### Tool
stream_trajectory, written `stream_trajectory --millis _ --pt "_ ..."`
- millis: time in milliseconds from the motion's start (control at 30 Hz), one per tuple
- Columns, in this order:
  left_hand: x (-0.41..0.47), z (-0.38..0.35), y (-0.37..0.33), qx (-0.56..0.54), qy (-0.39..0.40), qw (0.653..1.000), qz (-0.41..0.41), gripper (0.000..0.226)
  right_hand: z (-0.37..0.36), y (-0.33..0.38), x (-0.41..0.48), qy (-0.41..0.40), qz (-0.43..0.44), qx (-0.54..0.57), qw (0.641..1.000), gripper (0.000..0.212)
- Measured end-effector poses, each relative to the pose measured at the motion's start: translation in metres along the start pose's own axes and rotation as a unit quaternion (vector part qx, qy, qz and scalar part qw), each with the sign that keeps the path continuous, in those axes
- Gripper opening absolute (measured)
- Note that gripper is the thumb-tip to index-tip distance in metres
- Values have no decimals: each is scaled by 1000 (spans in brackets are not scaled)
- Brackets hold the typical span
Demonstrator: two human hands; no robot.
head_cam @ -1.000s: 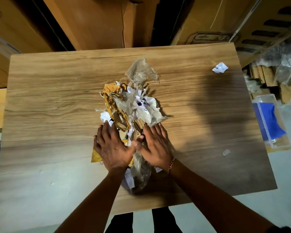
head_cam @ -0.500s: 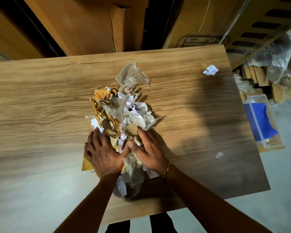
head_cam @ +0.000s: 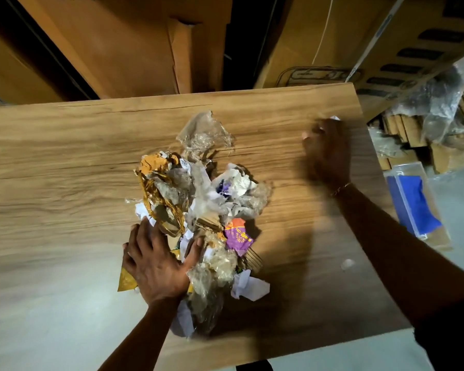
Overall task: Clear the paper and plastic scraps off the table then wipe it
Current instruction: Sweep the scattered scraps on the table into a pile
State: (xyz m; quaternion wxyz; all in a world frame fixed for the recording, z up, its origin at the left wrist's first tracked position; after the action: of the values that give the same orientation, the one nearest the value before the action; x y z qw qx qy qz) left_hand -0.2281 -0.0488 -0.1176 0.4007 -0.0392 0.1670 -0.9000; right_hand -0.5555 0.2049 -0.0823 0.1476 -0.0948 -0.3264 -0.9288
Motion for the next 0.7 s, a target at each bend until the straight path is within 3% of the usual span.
stream_trajectory --millis 100,200,400,567,700 --pt "0 0 1 5 4 1000 5 106 -9 -37 51 41 -22 -87 995 59" --pt "0 0 1 7 4 1000 9 106 -34 -39 57 136 -85 -49 986 82" --pt "0 0 2 7 14 1000 12 107 -65 24 -4 214 -11 -7 977 83" --pt "1 0 2 6 25 1000 13 108 -72 79 -55 310 12 41 950 105" --pt "-1 1 1 1 21 1000 10 107 -80 105 -90 348 60 32 935 93"
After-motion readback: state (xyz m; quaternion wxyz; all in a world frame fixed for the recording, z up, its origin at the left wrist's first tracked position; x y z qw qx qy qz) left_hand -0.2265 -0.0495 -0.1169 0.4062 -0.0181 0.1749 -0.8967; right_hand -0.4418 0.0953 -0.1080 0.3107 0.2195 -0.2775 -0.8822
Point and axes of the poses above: each hand's wrist, its own x-axis towards the middle knuckle, its own z-axis out of the back of the hand, y = z × x, the point moved 4 cm from there along x, towards the middle knuckle, and after that the axes turned 1 degree about z, right-handed, at the moved point
